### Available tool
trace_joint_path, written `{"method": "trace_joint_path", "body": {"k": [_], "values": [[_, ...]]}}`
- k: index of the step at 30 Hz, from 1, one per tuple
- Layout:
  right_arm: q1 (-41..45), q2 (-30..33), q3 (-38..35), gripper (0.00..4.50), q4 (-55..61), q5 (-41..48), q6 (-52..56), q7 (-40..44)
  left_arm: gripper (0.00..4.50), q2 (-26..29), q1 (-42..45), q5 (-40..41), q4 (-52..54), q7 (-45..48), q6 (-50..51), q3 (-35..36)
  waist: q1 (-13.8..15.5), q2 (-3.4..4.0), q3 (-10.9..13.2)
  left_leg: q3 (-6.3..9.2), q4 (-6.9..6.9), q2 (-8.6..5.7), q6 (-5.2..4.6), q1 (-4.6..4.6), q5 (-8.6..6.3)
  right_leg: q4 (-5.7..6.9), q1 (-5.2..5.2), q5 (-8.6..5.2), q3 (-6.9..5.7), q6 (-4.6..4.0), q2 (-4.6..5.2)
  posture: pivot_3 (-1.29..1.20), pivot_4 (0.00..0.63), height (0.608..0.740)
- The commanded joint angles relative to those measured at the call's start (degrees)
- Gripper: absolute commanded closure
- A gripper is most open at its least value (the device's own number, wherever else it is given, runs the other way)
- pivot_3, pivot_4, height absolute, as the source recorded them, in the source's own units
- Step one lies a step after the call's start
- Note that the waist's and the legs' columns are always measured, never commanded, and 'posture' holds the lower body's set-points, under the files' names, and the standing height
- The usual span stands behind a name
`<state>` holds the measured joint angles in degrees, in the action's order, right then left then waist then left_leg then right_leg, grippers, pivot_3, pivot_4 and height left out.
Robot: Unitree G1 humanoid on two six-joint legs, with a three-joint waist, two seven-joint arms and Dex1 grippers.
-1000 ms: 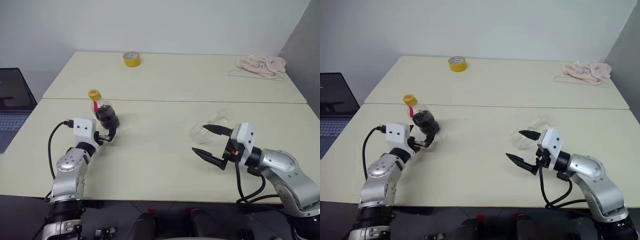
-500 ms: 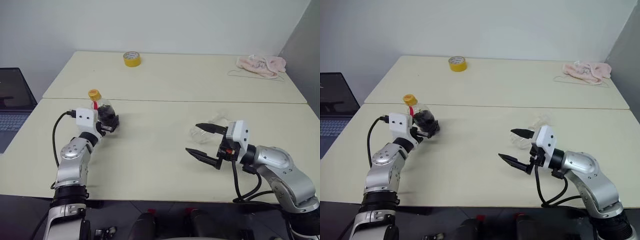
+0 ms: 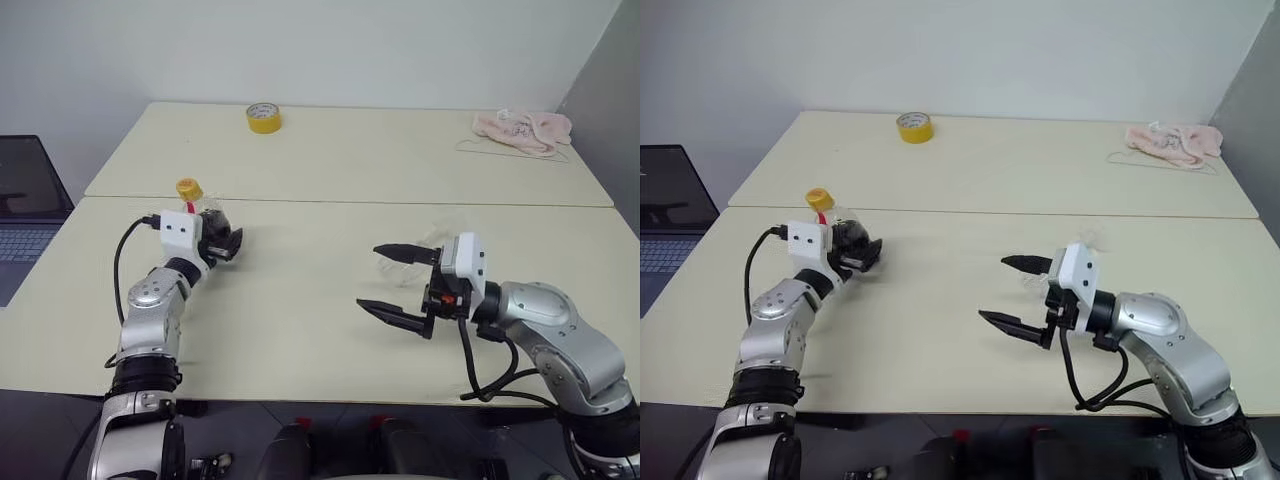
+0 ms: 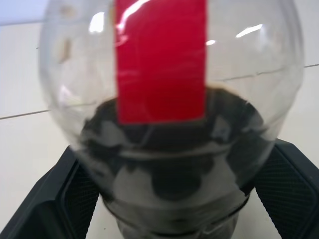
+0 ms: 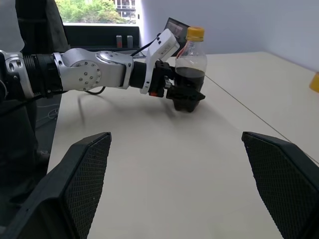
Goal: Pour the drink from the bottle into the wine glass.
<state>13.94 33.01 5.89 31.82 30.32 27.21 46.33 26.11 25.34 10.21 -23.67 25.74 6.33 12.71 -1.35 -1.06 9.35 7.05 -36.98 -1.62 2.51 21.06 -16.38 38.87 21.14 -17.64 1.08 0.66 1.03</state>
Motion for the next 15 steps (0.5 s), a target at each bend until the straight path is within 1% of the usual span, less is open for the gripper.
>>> {"method": "trace_joint_path", "body": {"k": [1, 2, 4, 7, 9, 15], "values": [[0.76, -0.15, 0.21, 0.0, 0.4, -0.22, -1.36, 0.83, 0.41, 1.23, 0.91, -0.29, 0.21, 0.43, -1.28, 0.0, 0.01, 0.0, 0.0, 0.0, 0.0, 0.0, 0.0, 0.0, 0.0, 0.0, 0.0, 0.0, -0.01, 0.0, 0.0, 0.0, 0.15, 0.74], [0.76, -0.2, 0.24, 0.0, 0.27, -0.34, -1.54, 0.85, 0.61, 1.25, 0.66, -0.25, 0.3, 0.48, -1.39, 0.08, 0.01, 0.0, 0.0, 0.01, 0.0, 0.0, 0.0, 0.0, 0.0, 0.0, 0.0, 0.0, -0.01, 0.0, 0.0, 0.0, 0.15, 0.74], [0.73, -0.34, 0.22, 0.0, 0.12, -0.53, -1.86, 0.78, 1.23, 1.3, 0.15, -0.03, 0.59, 0.62, -1.6, 0.29, 0.01, 0.0, 0.0, 0.01, 0.0, 0.0, 0.0, 0.0, 0.0, 0.0, 0.0, 0.0, -0.01, 0.0, 0.0, 0.0, 0.15, 0.74], [0.82, -0.58, 0.29, 0.0, -0.08, -0.84, -2.23, 0.64, 1.94, 1.24, -0.28, 0.34, 1.03, 0.7, -1.79, 0.59, 0.0, 0.0, 0.0, 0.01, 0.0, 0.0, 0.0, 0.0, 0.0, 0.0, 0.0, 0.0, -0.01, 0.0, 0.0, 0.0, 0.15, 0.74], [1.06, -0.88, 0.38, 0.0, -0.24, -1.12, -2.35, 0.47, 2.2, 1.16, -0.44, 0.46, 1.22, 0.53, -2.05, 0.77, 0.0, 0.0, 0.0, 0.0, 0.0, 0.0, 0.0, 0.0, 0.0, 0.0, 0.0, 0.0, 0.0, 0.0, 0.0, 0.0, 0.15, 0.74], [2.01, -1.56, 0.32, 0.0, -0.33, -1.8, -2.13, 0.05, 2.58, 0.69, -1.65, 1.01, 3.54, 0.68, -2.54, 0.69, -0.08, 0.0, 0.0, 0.01, 0.0, 0.0, 0.0, 0.0, 0.0, 0.01, 0.01, 0.0, 0.0, 0.0, 0.0, 0.0, 0.15, 0.74]]}}
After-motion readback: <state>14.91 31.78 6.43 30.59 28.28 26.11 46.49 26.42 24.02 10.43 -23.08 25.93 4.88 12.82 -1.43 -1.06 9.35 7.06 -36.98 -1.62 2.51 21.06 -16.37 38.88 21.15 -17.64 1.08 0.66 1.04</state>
